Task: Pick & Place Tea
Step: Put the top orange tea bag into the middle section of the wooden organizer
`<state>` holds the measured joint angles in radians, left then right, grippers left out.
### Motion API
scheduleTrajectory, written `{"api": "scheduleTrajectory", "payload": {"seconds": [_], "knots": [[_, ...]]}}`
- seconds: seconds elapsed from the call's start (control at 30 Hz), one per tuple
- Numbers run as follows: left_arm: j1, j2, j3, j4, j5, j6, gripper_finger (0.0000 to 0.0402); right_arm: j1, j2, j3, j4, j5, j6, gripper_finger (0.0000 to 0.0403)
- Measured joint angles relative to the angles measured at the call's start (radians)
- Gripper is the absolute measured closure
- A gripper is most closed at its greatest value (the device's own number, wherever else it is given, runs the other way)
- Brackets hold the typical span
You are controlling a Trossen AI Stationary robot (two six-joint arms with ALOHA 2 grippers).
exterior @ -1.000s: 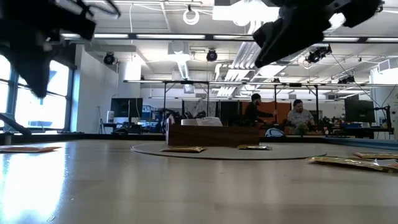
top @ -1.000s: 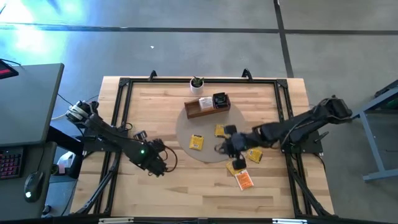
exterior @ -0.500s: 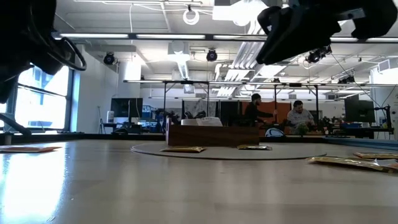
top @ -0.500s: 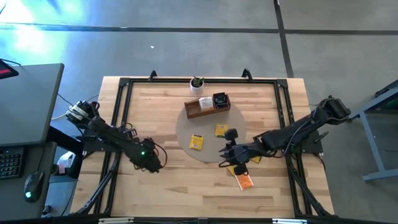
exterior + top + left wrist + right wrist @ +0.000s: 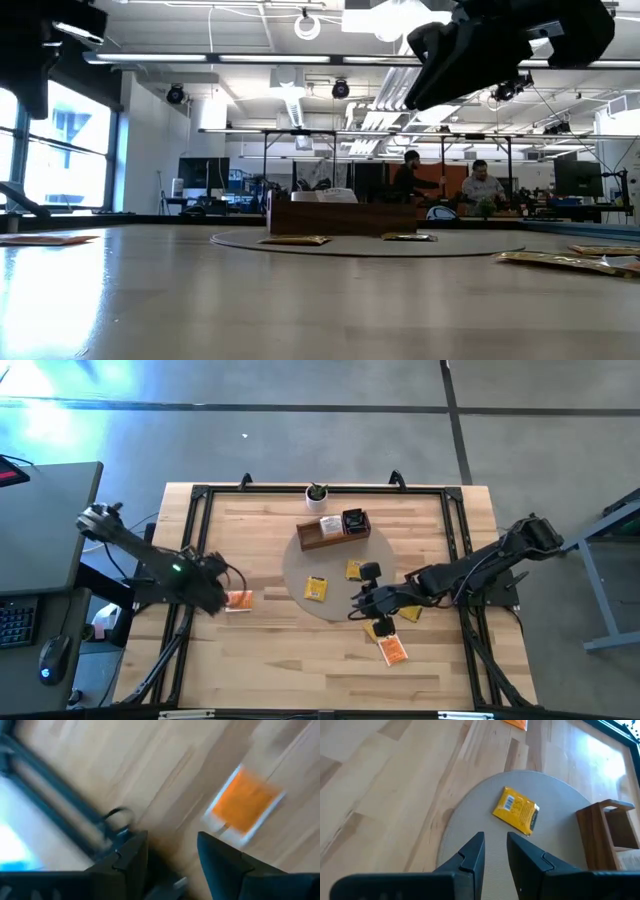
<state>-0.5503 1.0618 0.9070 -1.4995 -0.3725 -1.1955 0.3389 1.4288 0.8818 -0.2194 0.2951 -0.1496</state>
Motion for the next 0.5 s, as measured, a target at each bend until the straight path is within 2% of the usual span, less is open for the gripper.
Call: {"api": "scheduleTrajectory", "payload": {"seconds": [0.1, 0.2, 0.27, 0.37, 0.5], "knots": [[0.000, -0.129, -0.085, 0.240, -0.048, -0.083, 0.0234, 0.000, 0.000, 0.000, 0.010, -0.013, 0.032, 0.0324], [0.000, -0.191, -0.209, 0.455, -0.043, -0.056, 0.0234, 0.000, 0.000, 0.000, 0.010, -0.014, 0.052, 0.0324], [0.001, -0.203, -0.279, 0.506, -0.002, -0.051, 0.0234, 0.000, 0.000, 0.000, 0.011, -0.014, 0.064, 0.0324], [0.001, -0.175, -0.356, 0.524, 0.083, -0.131, 0.0234, 0.000, 0.000, 0.000, 0.014, -0.015, 0.073, 0.0324], [0.000, -0.110, -0.386, 0.623, 0.113, -0.220, 0.0234, -0.001, 0.000, 0.000, 0.031, -0.017, 0.072, 0.0324]]}}
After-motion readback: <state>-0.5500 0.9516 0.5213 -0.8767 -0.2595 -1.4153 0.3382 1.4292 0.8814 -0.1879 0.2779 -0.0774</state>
